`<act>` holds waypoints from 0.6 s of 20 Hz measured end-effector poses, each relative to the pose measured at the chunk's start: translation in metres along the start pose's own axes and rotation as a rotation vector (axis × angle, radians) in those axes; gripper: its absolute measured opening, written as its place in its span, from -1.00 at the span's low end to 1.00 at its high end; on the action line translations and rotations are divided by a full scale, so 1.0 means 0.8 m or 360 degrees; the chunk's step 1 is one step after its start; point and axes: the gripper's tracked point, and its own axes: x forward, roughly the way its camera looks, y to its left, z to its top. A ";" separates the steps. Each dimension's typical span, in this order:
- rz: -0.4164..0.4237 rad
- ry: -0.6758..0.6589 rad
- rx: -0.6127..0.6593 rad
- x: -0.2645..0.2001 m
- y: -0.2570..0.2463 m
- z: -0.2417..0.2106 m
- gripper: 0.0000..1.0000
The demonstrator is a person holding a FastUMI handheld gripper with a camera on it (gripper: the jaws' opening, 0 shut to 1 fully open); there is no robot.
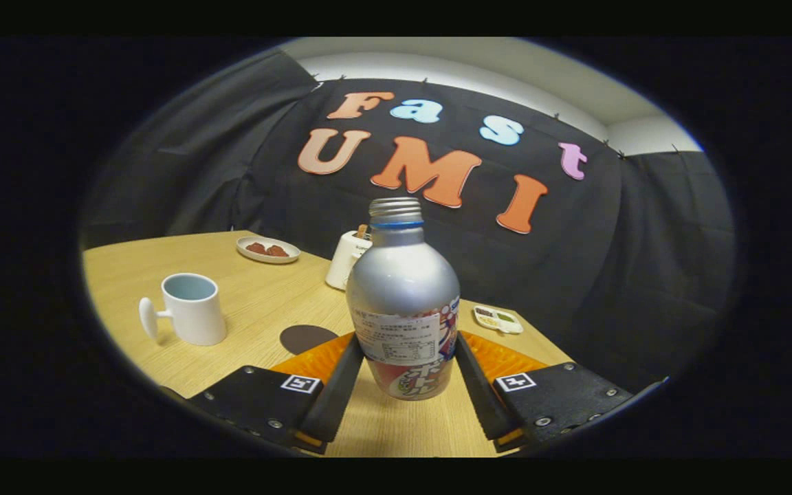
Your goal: Take the bottle from table, then pour the juice into the cup, finally place the bottle on the coaster
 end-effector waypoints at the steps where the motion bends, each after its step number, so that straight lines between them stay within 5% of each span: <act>1: 0.0005 -0.0018 -0.0068 -0.001 0.006 0.005 0.55; 12: -0.0021 -0.0130 -0.0735 0.004 0.037 0.028 0.54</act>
